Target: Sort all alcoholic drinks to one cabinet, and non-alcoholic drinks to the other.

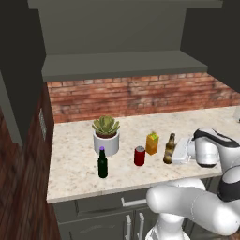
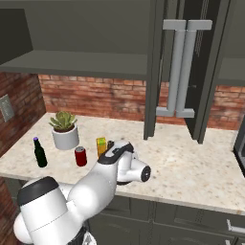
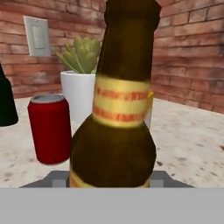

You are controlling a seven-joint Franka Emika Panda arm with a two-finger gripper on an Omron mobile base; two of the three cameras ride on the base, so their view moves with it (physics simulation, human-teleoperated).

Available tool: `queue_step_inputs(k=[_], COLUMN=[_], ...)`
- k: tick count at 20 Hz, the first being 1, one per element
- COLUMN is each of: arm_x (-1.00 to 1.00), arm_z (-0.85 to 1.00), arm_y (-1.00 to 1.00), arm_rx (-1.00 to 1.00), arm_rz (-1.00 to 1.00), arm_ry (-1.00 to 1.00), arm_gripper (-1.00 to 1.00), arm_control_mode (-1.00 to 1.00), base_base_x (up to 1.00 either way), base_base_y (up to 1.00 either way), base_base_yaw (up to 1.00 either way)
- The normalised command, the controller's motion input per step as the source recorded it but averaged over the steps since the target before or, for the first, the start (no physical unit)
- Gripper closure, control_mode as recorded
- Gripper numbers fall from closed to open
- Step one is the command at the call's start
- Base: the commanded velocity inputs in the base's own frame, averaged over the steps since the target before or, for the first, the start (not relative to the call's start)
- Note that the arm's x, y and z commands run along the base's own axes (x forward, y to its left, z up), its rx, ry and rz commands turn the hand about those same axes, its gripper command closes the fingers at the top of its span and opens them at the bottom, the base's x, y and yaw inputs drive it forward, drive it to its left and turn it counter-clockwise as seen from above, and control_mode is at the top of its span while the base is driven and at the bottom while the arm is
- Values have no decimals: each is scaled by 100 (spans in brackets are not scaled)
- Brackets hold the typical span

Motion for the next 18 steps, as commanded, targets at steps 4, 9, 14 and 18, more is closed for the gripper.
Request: queue_step_inputs(k=[4, 9, 14, 18], arm_x=[0, -3, 0, -11], arm_z=[31, 95, 100, 100], arm_y=[13, 17, 23, 15], arm_rx=[0, -1, -6, -4], arm_rz=[-6, -17, -24, -23], arm_ry=[0, 0, 0, 0], arm_gripper=[100, 100, 100, 100], arm_control_mode=[-100, -100, -100, -100], base_base_x=[0, 0, 0, 0], base_base_y=[0, 0, 0, 0], base_base_yaw=[0, 0, 0, 0])
